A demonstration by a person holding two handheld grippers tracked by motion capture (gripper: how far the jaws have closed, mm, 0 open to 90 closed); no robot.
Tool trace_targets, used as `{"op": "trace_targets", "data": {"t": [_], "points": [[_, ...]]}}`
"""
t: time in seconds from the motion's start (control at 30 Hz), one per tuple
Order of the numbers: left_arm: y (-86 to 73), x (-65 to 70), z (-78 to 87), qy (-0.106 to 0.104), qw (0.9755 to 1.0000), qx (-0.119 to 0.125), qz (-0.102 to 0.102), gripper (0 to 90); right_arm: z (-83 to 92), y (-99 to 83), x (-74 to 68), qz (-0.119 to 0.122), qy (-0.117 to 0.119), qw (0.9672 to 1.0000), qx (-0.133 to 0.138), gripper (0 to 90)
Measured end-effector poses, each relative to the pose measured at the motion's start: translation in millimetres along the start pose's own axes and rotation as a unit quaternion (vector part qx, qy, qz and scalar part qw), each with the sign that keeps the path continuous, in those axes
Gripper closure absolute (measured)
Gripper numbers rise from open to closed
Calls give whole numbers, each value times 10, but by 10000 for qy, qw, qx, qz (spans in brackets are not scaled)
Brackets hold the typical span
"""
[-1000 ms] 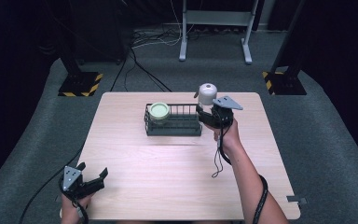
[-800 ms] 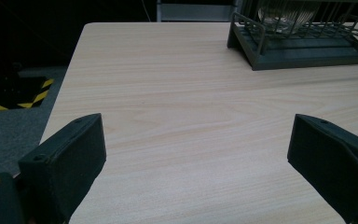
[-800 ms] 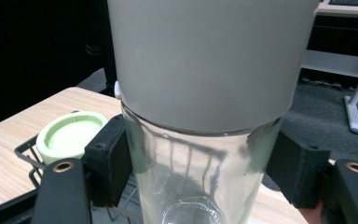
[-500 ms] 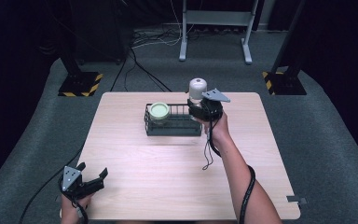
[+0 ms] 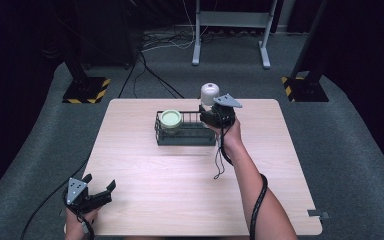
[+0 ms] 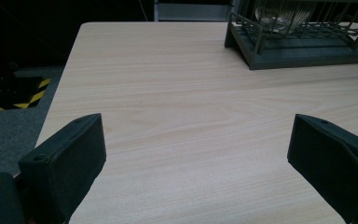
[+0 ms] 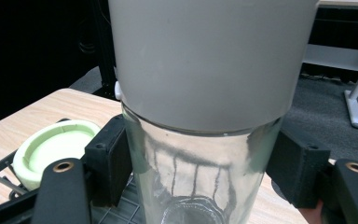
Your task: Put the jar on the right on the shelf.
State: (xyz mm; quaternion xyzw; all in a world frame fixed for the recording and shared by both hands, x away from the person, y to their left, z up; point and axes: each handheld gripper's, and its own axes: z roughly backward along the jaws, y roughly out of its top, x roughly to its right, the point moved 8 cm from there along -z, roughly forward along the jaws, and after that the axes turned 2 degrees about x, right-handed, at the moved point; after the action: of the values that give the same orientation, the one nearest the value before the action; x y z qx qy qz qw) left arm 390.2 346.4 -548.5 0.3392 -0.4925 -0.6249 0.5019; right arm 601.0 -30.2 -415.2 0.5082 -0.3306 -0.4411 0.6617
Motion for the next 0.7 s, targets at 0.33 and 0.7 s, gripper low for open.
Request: {"op": "trace_targets", "data": {"t": [0.33,0.7], "points": [[3,-1,9,16,10000,35,2,41,-89,-46,-59,102,28,9999,-32,291],[2,3,5,1,10000,29,-15,42,-160,-257,-26,34,-62,9997,-215,291]]}}
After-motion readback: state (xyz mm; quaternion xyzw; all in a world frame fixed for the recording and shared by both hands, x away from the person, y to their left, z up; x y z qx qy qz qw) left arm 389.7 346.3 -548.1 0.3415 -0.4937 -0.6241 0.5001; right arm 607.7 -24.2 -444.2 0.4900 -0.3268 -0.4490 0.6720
